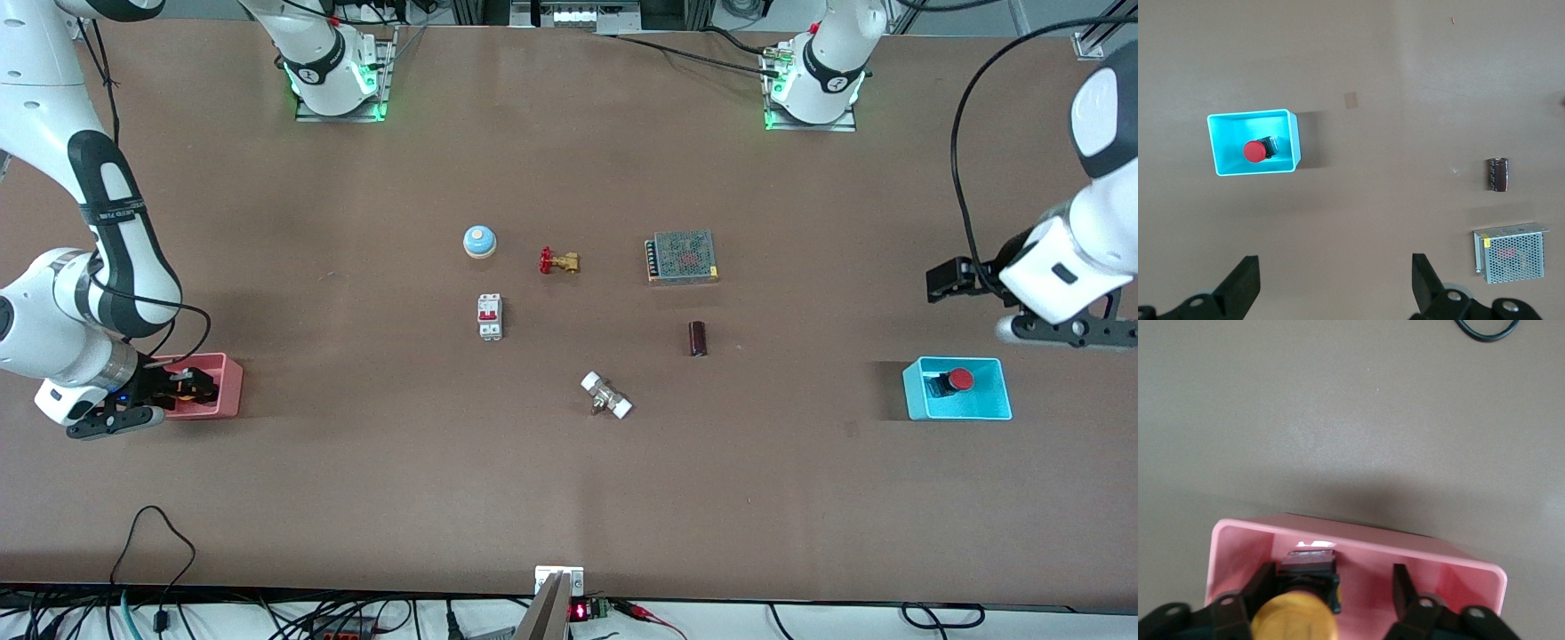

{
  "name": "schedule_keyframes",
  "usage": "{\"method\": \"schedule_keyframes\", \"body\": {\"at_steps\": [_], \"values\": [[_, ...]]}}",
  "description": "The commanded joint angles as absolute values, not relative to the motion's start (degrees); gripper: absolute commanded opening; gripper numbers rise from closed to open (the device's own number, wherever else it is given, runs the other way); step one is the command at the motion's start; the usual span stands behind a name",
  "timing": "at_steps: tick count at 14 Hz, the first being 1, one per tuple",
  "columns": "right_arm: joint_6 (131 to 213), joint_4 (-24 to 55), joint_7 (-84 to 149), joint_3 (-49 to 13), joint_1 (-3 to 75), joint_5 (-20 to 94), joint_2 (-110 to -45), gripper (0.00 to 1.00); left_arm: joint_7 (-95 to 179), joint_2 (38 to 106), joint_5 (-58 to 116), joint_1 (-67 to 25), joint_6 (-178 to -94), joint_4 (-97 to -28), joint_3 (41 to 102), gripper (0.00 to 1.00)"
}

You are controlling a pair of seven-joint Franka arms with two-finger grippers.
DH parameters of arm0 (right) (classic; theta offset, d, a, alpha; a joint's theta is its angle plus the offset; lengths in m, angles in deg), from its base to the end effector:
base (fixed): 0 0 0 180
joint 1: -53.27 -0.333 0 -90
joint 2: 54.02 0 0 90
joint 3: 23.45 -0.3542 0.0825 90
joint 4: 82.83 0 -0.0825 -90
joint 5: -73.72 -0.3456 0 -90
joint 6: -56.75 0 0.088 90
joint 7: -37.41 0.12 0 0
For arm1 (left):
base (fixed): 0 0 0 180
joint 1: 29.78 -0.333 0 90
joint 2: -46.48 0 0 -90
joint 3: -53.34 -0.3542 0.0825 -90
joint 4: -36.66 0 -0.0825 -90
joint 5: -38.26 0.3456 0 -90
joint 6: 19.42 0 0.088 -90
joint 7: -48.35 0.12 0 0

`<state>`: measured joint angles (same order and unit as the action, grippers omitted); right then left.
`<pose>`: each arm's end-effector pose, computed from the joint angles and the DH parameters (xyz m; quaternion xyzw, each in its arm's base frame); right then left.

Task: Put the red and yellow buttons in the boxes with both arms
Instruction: 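Open the left gripper over the cyan box, releasing the red button, and lift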

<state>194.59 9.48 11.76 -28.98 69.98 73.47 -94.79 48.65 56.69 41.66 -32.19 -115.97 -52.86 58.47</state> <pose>0.6847 -0.1473 0.2611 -0.9923 -0.1113 -0.0511 0.0172 0.5795 -0.0165 0.5656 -0.9989 0.0300 0.0269 0.0220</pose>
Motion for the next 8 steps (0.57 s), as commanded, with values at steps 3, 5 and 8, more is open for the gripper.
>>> {"method": "schedule_keyframes", "body": {"at_steps": [3, 5, 8], "values": [[188.69, 10.51, 10.86, -29.52, 69.8, 72.22, -89.01, 1.0, 49.14, 53.59, 40.89, -33.82, -119.53, -57.31, 58.26, 1.0], [187.61, 10.59, 10.6, -29.61, 69.71, 72.22, -88.3, 1.0, 49.31, 52.73, 41.34, -34.0, -118.83, -57.11, 58.52, 1.0], [187.61, 10.68, 10.16, -29.61, 69.71, 72.22, -88.3, 1.0, 50.1, 49.3, 41.6, -34.0, -117.24, -59.13, 59.05, 1.0]]}}
